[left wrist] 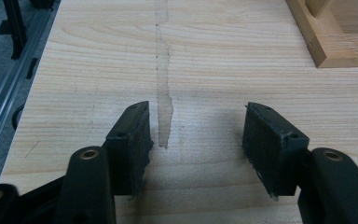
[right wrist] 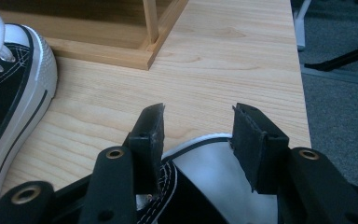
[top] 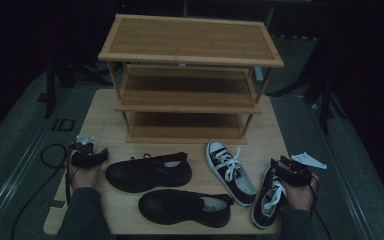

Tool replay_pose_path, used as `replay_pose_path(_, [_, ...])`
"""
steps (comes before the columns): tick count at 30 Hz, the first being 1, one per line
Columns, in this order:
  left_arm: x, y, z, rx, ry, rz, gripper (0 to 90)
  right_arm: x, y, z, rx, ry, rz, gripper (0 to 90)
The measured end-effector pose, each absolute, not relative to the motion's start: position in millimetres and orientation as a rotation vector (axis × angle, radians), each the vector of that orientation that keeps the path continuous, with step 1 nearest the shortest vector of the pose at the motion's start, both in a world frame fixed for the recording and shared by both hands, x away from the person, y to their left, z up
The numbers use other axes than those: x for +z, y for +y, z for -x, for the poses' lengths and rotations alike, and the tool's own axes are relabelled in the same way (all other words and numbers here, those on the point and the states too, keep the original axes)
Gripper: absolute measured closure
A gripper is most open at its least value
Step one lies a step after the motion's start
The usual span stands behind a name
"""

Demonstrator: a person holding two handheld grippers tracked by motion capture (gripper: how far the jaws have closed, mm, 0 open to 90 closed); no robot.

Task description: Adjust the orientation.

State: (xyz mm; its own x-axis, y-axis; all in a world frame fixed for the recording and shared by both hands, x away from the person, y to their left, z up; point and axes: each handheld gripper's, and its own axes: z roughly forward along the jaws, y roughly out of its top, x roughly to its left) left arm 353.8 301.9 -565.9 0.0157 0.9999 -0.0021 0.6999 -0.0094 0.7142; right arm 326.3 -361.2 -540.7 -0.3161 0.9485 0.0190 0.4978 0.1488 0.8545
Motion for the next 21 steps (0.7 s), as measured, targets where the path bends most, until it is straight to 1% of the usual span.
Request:
replay_pose_path(4, [-564,304,-353,0.695,1.741,-1.740,49.4,-541,-361,-327,1.082,1.892,-1.380,52.5])
replay_pose_path(6, [-562,304,-352,0.688,1.733,-1.725,51.1,-541,-361,-327,1.088,1.897,-1.375,50.5])
replay_pose_path(12, [-552,302,-348,0.690,1.693,-1.739,52.2,-541,-361,-327,1.093,1.904,-1.372,48.7])
replay_pose_path(21, [-531,301,-334,0.609,1.620,-1.717,60.7,-542,-361,-326,1.107,1.899,-1.362,46.5])
